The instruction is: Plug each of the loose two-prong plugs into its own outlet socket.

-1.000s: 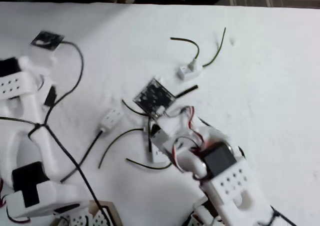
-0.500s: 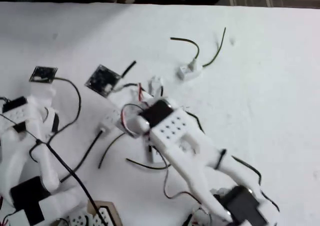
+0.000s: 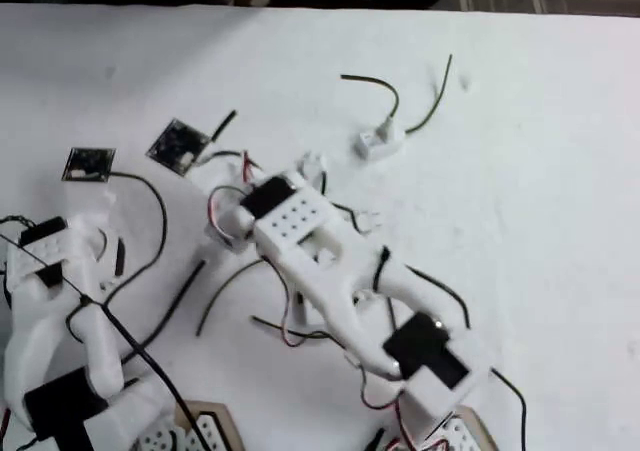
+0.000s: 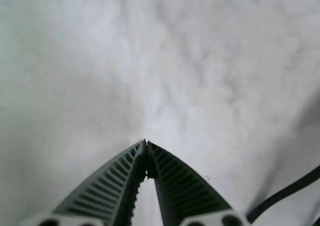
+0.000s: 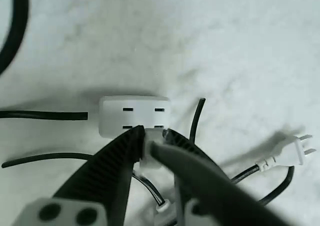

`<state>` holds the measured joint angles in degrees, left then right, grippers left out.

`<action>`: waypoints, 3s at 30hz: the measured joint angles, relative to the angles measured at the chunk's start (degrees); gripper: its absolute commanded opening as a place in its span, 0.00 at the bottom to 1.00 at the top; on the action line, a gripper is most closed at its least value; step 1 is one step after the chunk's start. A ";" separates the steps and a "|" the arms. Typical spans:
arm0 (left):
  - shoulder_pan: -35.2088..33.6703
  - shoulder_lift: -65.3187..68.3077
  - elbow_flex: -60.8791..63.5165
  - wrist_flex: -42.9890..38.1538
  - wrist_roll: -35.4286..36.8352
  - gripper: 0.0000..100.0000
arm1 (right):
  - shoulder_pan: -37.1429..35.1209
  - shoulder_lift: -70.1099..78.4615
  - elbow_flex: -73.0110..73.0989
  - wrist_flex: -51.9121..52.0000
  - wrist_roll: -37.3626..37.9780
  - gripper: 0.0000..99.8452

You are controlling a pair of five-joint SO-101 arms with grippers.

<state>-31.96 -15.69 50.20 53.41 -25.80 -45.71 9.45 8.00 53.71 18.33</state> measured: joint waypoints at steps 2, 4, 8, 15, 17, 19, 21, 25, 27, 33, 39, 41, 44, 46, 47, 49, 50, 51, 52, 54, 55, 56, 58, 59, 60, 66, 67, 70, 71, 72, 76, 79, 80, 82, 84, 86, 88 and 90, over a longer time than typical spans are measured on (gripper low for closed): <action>0.00 0.00 0.26 -0.09 0.00 0.02 | -0.09 1.85 -1.58 0.00 0.00 0.02; 0.00 -0.18 1.05 -0.79 0.00 0.02 | 0.00 3.52 -2.99 0.00 0.00 0.02; 0.00 -0.18 1.14 -1.23 0.00 0.02 | 0.09 5.71 -5.19 0.00 0.00 0.02; 0.00 -0.18 1.67 -1.58 0.09 0.02 | 0.00 8.70 -8.09 0.00 0.00 0.02; 0.00 -0.18 1.67 -1.58 0.09 0.02 | 0.09 9.67 -8.88 -0.09 0.00 0.02; 0.00 -0.18 1.67 -1.58 0.09 0.02 | 0.09 10.55 -9.58 -0.44 0.00 0.02; 0.00 -0.18 1.67 -1.58 0.09 0.02 | -0.18 10.90 -9.85 -0.53 0.00 0.02; 0.00 -0.18 1.67 -1.58 0.09 0.02 | -0.70 10.90 -9.93 -0.53 0.00 0.02; 0.00 -0.18 1.67 -1.58 0.09 0.02 | -1.14 10.99 -9.93 -0.53 0.00 0.02; 0.00 -0.18 1.67 -1.58 0.09 0.02 | -1.23 11.34 -9.93 -0.62 0.00 0.02; 0.00 -0.18 1.67 -1.58 0.09 0.02 | -1.23 11.34 -9.76 -0.79 0.00 0.02; 0.00 -0.18 1.67 -1.58 0.09 0.02 | -1.23 11.34 -9.05 -1.05 0.00 0.02; 0.00 -0.18 1.67 -1.58 0.09 0.02 | -1.14 11.25 -8.70 -1.14 -0.09 0.02; 0.00 -0.18 1.67 -1.58 0.09 0.02 | -0.97 11.25 -8.62 -1.14 -0.09 0.02; 0.00 -0.18 1.67 -1.58 0.09 0.02 | -0.88 11.25 -8.53 -1.14 -0.18 0.02; 0.00 -0.18 1.67 -1.58 0.09 0.02 | -0.79 11.25 -8.53 -1.14 -0.18 0.02; 0.00 -0.18 1.67 -1.58 0.09 0.02 | -0.79 11.25 -8.53 -1.14 -0.18 0.02; 0.00 -0.18 1.67 -1.58 0.09 0.02 | -0.79 11.25 -8.44 -1.32 -0.18 0.02; 0.00 -0.18 1.67 -1.58 0.09 0.02 | -0.70 11.25 -8.26 -1.76 -0.18 0.02; 0.00 -0.18 1.67 -1.58 0.09 0.02 | -0.62 11.34 -8.09 -2.90 -0.09 0.02; 0.00 -0.18 1.67 -1.58 0.09 0.02 | -0.62 11.34 -8.09 -2.99 -0.09 0.02; 0.00 -0.18 1.67 -1.58 0.09 0.02 | -0.70 11.43 -8.09 -3.52 -0.09 0.02; 0.00 -0.18 1.67 -1.58 0.09 0.02 | -0.70 11.43 -8.00 -3.96 -0.09 0.02; 0.00 -0.18 1.67 -1.58 0.09 0.02 | -0.70 11.43 -8.00 -4.04 -0.09 0.02; 0.00 -0.18 1.67 -1.58 0.09 0.02 | -0.70 11.43 -8.00 -4.22 -0.09 0.02; 0.00 -0.18 1.67 -1.58 0.09 0.02 | -0.62 11.34 -6.86 -4.66 -2.02 0.02; 0.00 -0.18 1.67 -1.58 0.09 0.02 | -0.62 11.34 -6.77 -4.57 -2.55 0.02; 0.00 -0.18 1.67 -1.58 0.09 0.02 | -0.62 11.34 -7.03 -3.08 -4.22 0.02; 0.00 -0.18 1.67 -1.58 0.09 0.02 | -0.62 11.34 -7.30 -2.46 -4.84 0.02; 0.00 -0.18 1.67 -1.58 0.09 0.02 | -0.53 11.34 -7.30 -1.85 -5.45 0.02; 0.00 -0.18 1.67 -1.58 0.09 0.02 | -0.53 11.25 -7.21 1.23 -8.00 0.02; 0.00 -0.18 1.67 -1.58 0.09 0.02 | -0.53 11.25 -7.21 3.43 -10.29 0.02; 0.00 -0.18 1.67 -1.58 0.09 0.02 | -0.53 11.16 -7.21 3.87 -10.99 0.02; 0.00 -0.18 1.67 -1.58 0.09 0.02 | -0.53 11.16 -7.30 4.22 -12.22 0.02; 0.00 -0.18 1.67 -1.58 0.09 0.02 | -0.53 11.16 -7.30 4.40 -13.45 0.02; 0.00 -0.18 1.67 -1.58 0.09 0.02 | -0.53 11.16 -7.30 5.01 -15.12 0.02; 0.00 -0.18 1.67 -1.58 0.09 0.02 | -0.53 11.08 -7.30 5.63 -16.97 0.02; 0.00 -0.18 1.67 -1.58 0.09 0.02 | -0.53 11.08 -7.30 6.24 -18.64 0.02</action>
<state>-31.96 -15.87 51.87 51.82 -25.71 -46.24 20.53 0.70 59.96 -0.31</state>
